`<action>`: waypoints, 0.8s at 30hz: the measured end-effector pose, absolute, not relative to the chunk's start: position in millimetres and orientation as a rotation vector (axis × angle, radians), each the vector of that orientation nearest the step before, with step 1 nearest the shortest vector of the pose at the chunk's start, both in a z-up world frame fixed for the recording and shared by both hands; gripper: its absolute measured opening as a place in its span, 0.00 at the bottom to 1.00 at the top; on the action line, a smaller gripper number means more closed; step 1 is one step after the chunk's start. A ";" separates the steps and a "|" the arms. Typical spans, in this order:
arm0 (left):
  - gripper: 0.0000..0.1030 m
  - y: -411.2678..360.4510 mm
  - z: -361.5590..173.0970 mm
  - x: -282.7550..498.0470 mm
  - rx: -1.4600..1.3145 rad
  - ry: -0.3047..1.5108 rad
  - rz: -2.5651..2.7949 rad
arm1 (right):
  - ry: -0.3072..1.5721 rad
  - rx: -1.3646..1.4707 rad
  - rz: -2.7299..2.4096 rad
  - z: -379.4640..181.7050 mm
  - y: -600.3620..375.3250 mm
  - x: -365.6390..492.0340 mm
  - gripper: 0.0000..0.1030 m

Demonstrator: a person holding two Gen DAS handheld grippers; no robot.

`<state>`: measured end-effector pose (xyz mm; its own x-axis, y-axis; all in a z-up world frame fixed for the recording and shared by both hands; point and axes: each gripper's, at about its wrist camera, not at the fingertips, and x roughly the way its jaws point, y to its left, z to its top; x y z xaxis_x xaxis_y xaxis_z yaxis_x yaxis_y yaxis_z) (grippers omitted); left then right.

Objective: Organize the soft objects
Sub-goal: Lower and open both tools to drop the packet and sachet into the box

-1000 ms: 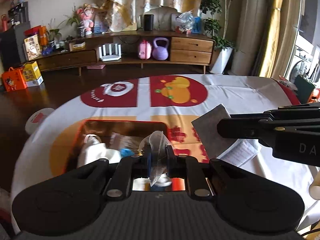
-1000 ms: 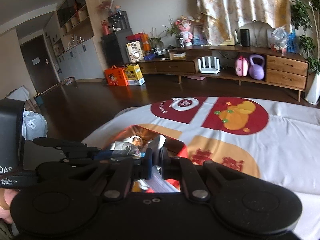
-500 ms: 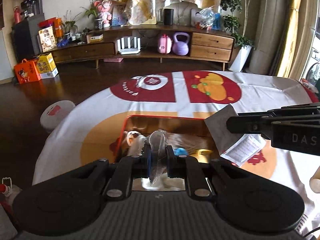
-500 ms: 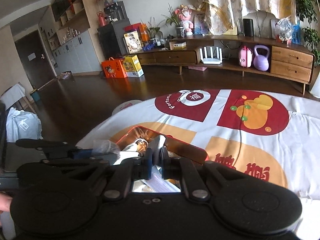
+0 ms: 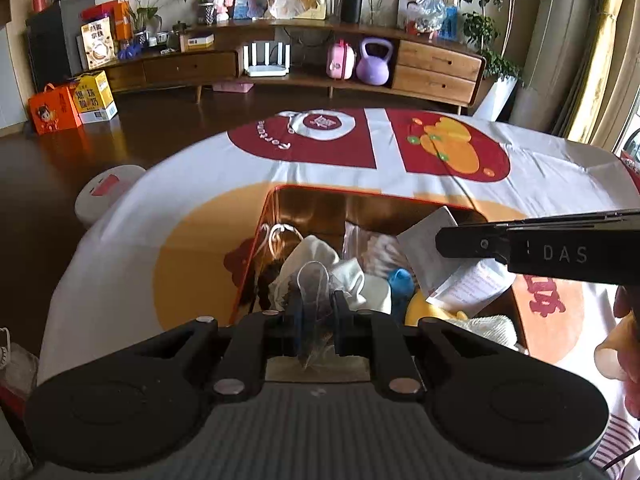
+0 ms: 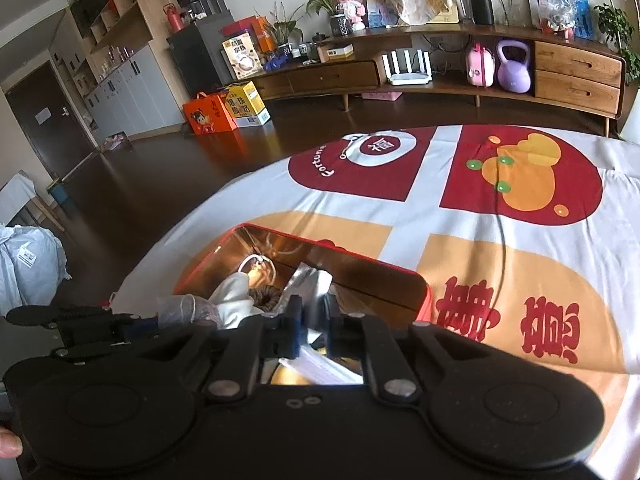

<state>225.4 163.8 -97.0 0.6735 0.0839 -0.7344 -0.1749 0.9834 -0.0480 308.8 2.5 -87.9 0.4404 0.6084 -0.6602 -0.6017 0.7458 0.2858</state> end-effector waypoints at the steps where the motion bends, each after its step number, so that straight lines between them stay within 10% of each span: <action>1: 0.13 163.9 -99.1 226.3 -0.119 0.823 0.147 | 0.823 -0.001 0.748 -89.1 3.6 308.9 0.11; 24: 0.14 166.4 -84.9 211.1 -0.147 0.816 0.179 | 0.761 -0.111 0.758 -68.1 0.2 288.4 0.49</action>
